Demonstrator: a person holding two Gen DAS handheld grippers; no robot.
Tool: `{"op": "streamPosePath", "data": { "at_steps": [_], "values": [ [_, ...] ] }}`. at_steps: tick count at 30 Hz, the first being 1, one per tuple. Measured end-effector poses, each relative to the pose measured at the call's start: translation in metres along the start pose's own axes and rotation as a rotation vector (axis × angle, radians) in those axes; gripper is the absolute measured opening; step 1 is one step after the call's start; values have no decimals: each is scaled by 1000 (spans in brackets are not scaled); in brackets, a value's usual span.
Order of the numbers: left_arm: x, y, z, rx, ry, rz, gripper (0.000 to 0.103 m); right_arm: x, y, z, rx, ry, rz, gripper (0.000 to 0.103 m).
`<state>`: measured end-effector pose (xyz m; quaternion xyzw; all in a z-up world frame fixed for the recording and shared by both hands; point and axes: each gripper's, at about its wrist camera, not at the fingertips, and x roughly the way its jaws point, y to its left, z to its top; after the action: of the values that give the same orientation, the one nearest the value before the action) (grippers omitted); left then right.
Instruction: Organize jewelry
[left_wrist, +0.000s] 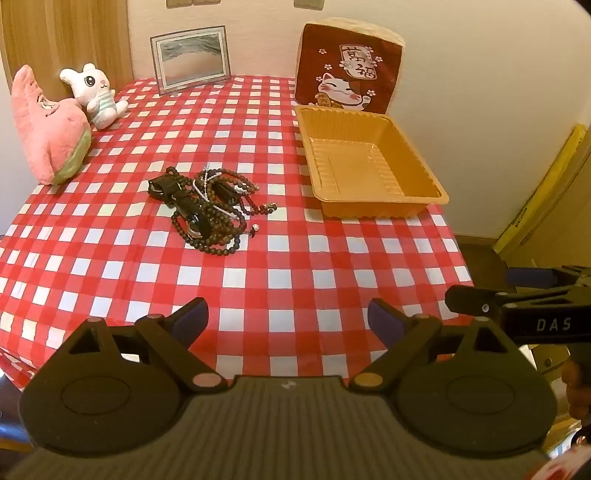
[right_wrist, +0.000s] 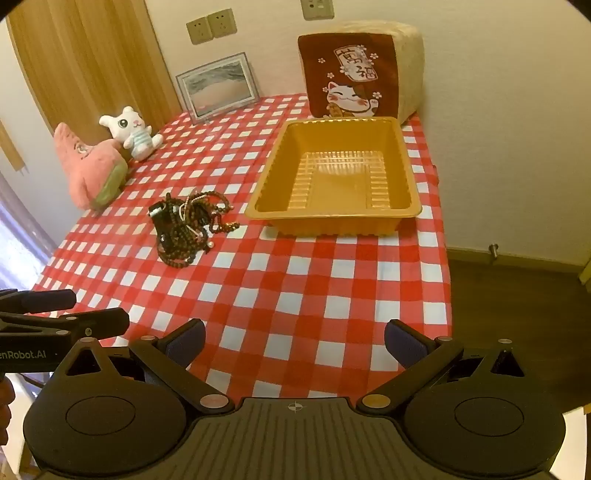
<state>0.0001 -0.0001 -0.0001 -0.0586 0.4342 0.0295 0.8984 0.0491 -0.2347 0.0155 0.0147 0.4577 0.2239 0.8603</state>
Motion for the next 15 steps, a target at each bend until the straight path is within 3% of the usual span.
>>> {"op": "streamPosePath", "data": {
  "at_steps": [8,15],
  "values": [
    [-1,-4,0,3,-5,-6,92,4,4,3,2,9,4,103],
    [-3,14,0,3,-10,-11,92,9,6,3,-5,4,-5,103]
  ]
}}
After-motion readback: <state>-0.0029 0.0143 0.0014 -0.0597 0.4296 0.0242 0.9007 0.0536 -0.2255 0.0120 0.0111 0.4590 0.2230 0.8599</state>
